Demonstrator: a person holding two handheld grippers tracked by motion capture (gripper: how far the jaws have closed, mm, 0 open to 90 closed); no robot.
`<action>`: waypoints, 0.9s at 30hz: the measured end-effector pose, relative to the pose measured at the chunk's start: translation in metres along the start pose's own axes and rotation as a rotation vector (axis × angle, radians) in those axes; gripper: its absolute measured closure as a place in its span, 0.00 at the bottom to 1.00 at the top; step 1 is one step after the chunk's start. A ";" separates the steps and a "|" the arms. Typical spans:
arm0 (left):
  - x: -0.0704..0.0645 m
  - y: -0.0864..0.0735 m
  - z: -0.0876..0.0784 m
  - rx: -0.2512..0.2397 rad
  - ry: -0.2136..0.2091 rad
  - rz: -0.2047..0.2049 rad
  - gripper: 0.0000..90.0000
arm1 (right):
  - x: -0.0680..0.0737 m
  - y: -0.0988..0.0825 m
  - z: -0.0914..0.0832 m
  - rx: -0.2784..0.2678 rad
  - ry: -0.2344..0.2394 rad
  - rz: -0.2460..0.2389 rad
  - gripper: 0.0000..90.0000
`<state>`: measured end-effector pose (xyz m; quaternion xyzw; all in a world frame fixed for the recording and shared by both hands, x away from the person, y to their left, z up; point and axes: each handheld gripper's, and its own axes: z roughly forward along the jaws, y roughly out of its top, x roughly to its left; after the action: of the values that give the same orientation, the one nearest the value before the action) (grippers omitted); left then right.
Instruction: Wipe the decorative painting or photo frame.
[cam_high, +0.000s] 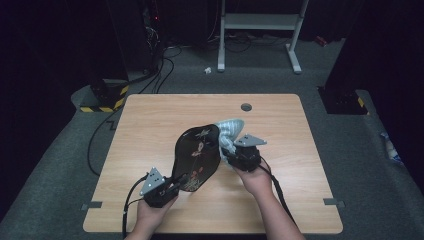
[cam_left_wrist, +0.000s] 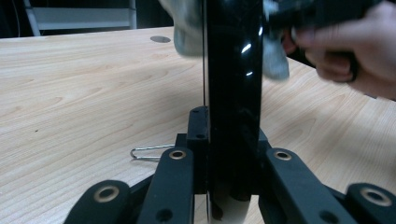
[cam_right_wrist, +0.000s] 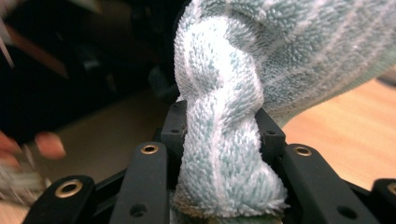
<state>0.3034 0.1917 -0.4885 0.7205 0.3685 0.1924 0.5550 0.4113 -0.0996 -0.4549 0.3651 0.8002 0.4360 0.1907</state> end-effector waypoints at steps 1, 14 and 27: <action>0.000 0.000 0.000 0.000 0.000 0.000 0.88 | 0.001 -0.006 0.002 0.015 -0.006 -0.007 0.72; 0.000 0.000 0.000 -0.001 -0.001 -0.002 0.88 | 0.005 -0.051 0.021 0.119 -0.009 0.001 0.72; 0.000 0.000 0.001 0.000 0.004 0.005 0.88 | 0.007 -0.007 -0.006 -0.016 -0.025 -0.036 0.72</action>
<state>0.3040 0.1907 -0.4884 0.7210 0.3678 0.1950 0.5540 0.4004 -0.0999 -0.4573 0.3543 0.8007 0.4343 0.2113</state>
